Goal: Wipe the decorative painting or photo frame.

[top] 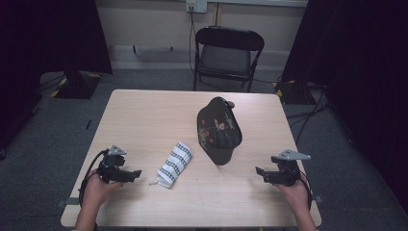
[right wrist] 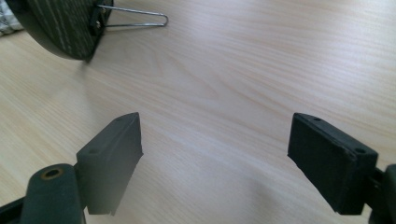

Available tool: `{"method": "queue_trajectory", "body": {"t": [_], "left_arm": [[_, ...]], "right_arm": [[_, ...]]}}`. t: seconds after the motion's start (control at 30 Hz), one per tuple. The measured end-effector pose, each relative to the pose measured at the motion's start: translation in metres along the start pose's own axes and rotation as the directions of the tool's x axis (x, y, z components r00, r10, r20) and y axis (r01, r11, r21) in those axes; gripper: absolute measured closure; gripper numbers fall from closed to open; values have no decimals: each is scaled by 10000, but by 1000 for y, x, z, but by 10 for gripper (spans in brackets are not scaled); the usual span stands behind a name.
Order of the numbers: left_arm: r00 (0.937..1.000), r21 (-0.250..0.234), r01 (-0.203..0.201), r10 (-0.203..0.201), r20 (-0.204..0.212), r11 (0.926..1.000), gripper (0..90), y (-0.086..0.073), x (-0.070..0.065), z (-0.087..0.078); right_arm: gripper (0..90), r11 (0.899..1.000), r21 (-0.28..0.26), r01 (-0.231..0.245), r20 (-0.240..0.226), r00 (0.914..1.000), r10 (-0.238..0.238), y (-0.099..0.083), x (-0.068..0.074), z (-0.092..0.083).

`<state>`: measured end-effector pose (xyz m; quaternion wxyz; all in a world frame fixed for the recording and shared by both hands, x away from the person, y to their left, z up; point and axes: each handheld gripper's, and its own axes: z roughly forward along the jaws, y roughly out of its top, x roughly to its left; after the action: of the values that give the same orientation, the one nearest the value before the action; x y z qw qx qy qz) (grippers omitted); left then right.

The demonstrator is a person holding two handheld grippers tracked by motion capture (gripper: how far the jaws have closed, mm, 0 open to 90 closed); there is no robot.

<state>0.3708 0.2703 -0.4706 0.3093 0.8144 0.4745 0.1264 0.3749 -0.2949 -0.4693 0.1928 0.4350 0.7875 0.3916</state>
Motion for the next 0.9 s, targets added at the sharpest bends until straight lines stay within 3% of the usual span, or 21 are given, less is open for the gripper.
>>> {"method": "queue_trajectory", "body": {"t": [0.3, 0.9], "left_arm": [[9997, 167, 25, -21, -228, 9999, 161, -6, 4, 0], [9997, 279, -150, 155, -188, 9995, 159, -12, 2, 6]], "right_arm": [[174, 9999, 86, -94, 175, 9998, 92, -8, -9, 2], [170, 9998, 199, 24, 308, 9995, -30, -14, -12, 7]]}}
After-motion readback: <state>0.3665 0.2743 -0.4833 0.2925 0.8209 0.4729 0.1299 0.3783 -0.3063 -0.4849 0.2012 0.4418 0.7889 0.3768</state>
